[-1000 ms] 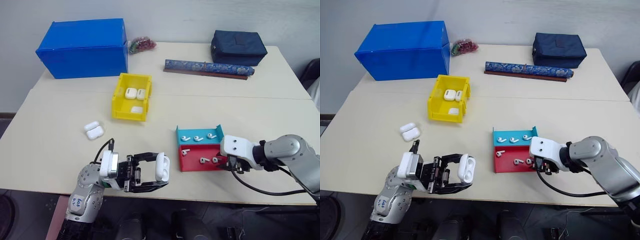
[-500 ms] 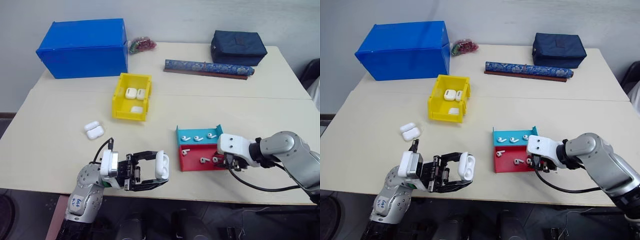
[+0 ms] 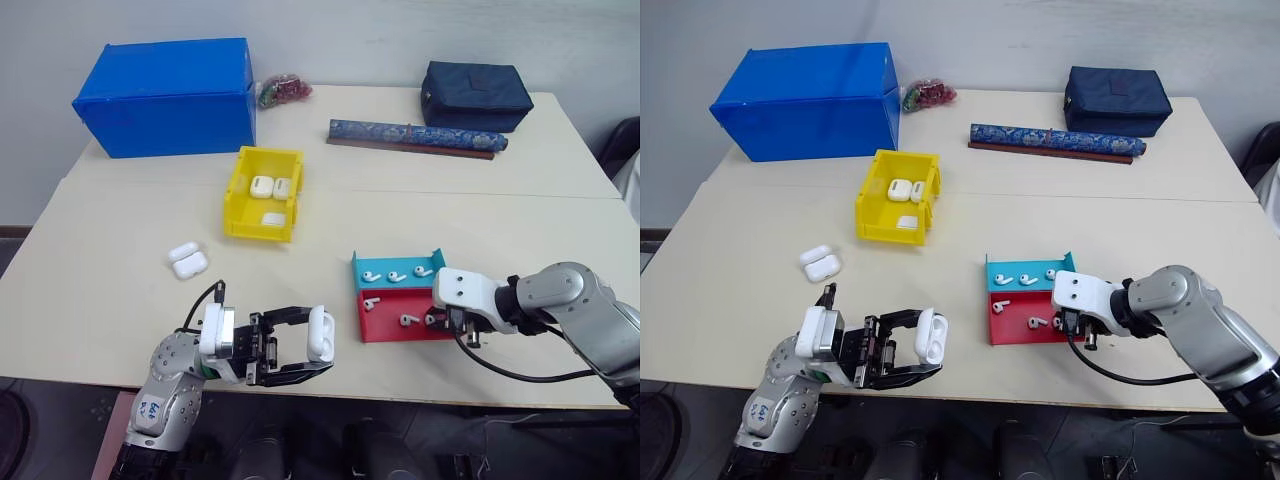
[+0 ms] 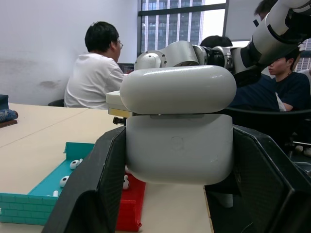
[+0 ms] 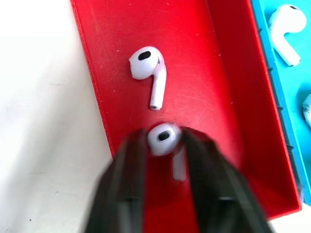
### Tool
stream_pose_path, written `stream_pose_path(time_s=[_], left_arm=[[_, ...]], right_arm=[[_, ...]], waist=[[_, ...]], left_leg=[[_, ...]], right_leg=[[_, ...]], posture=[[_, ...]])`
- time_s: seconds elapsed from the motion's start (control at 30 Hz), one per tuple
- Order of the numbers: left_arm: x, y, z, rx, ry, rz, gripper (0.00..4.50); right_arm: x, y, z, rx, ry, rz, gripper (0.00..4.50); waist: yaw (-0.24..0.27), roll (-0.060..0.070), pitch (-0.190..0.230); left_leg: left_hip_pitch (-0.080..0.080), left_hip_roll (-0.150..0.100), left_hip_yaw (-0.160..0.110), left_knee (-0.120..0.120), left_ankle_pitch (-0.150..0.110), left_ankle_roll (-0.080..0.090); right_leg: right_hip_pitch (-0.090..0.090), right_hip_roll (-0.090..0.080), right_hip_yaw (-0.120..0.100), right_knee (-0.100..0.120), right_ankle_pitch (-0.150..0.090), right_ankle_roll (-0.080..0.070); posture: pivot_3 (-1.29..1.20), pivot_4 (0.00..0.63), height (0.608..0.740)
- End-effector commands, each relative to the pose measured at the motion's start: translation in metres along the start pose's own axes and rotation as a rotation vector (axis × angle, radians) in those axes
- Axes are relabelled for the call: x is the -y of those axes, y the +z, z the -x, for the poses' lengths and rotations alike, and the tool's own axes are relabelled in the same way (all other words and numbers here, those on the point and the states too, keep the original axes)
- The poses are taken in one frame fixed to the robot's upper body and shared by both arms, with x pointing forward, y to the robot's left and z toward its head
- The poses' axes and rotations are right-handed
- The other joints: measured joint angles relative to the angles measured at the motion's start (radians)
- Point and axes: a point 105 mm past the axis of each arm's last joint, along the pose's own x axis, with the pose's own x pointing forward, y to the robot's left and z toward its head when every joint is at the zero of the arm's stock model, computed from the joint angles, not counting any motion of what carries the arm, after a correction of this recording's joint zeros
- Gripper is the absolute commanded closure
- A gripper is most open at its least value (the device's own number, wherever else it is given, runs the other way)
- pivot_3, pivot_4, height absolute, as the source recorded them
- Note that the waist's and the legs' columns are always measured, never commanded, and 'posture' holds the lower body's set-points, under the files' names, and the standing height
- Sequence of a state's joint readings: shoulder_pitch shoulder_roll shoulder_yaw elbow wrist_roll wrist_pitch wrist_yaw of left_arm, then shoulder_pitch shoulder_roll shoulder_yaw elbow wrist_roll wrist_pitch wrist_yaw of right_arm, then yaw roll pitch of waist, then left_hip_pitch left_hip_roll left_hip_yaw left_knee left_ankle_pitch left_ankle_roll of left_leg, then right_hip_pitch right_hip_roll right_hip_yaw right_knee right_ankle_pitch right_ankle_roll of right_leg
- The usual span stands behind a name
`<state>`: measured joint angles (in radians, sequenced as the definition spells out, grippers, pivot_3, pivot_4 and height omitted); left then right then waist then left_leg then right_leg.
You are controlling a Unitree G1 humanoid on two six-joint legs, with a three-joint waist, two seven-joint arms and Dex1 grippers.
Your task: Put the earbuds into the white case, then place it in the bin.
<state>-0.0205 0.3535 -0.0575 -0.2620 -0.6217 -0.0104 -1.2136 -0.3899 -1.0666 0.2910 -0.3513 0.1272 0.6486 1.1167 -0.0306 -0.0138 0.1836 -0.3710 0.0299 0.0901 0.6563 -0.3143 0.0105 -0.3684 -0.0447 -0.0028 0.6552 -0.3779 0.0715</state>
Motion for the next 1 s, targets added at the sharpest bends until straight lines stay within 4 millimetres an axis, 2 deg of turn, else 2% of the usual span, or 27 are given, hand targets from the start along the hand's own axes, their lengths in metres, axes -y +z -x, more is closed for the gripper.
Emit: stream_pose_path(time_s=[0.03, 0.27, 0.37, 0.47, 0.63, 0.73, 0.83, 1.0], left_arm=[[0.004, 0.006, -0.002, 0.013, -0.014, -0.03, 1.7], [0.004, 0.006, -0.001, 0.011, -0.011, -0.032, 1.7], [0.004, 0.007, -0.002, 0.012, -0.012, -0.034, 1.7], [0.004, 0.008, -0.003, 0.02, -0.009, -0.039, 1.7], [0.002, 0.011, -0.006, 0.057, -0.001, -0.039, 1.7], [-0.002, 0.015, -0.009, 0.102, 0.011, -0.031, 1.7], [-0.01, 0.021, -0.014, 0.14, 0.009, -0.029, 1.7], [-0.023, 0.033, -0.024, 0.227, -0.006, 0.004, 1.7]], right_arm=[[0.001, 0.001, 0.0, -0.008, -0.007, 0.026, 3.66], [0.0, -0.002, 0.0, -0.014, 0.001, 0.024, 3.66], [0.0, -0.002, 0.0, -0.016, 0.002, 0.025, 4.04], [0.002, -0.001, 0.001, -0.009, -0.01, 0.026, 4.04], [0.01, 0.01, 0.021, 0.064, -0.042, 0.015, 4.04], [0.013, 0.027, 0.045, 0.225, -0.051, 0.0, 4.04], [0.01, 0.052, 0.07, 0.506, -0.071, 0.037, 4.04], [-0.014, 0.094, 0.109, 1.068, -0.043, 0.006, 4.04]], waist=[[0.0, 0.0, 0.0], [0.0, 0.0, 0.0], [0.0, 0.0, 0.0], [0.0, 0.0, 0.0], [0.001, 0.0, 0.0], [0.002, 0.0, 0.0], [0.003, 0.0, 0.0], [0.004, -0.001, 0.0]], left_leg=[[0.0, 0.0, 0.0, 0.0, 0.0, 0.0], [0.0, 0.0, 0.0, 0.0, 0.0, 0.0], [0.0, 0.0, 0.0, 0.0, 0.0, 0.0], [0.0, 0.0, 0.0, 0.001, 0.0, 0.0], [0.0, 0.0, 0.0, 0.001, 0.0, 0.0], [0.0, 0.0, 0.0, 0.001, 0.0, 0.0], [0.0, 0.0, -0.001, 0.001, 0.0, 0.0], [0.0, 0.0, -0.002, 0.003, 0.0, 0.001]], right_leg=[[0.0, 0.0, 0.0, 0.0, 0.0, 0.0], [0.0, 0.0, 0.0, 0.0, 0.0, 0.0], [0.0, 0.0, 0.0, 0.001, 0.0, 0.0], [0.0, 0.0, 0.0, 0.001, 0.0, 0.0], [0.0, 0.0, 0.0, 0.001, 0.0, 0.0], [0.0, 0.0, 0.0, 0.001, 0.0, 0.0], [0.001, 0.0, -0.001, 0.001, 0.0, 0.0], [0.003, 0.001, -0.002, 0.001, 0.0, 0.0]], posture=[[0.0, 0.15, 0.74], [0.0, 0.15, 0.74], [0.0, 0.15, 0.74], [0.0, 0.15, 0.74], [0.0, 0.15, 0.74], [0.0, 0.15, 0.74], [0.0, 0.15, 0.74], [0.0, 0.15, 0.74]])
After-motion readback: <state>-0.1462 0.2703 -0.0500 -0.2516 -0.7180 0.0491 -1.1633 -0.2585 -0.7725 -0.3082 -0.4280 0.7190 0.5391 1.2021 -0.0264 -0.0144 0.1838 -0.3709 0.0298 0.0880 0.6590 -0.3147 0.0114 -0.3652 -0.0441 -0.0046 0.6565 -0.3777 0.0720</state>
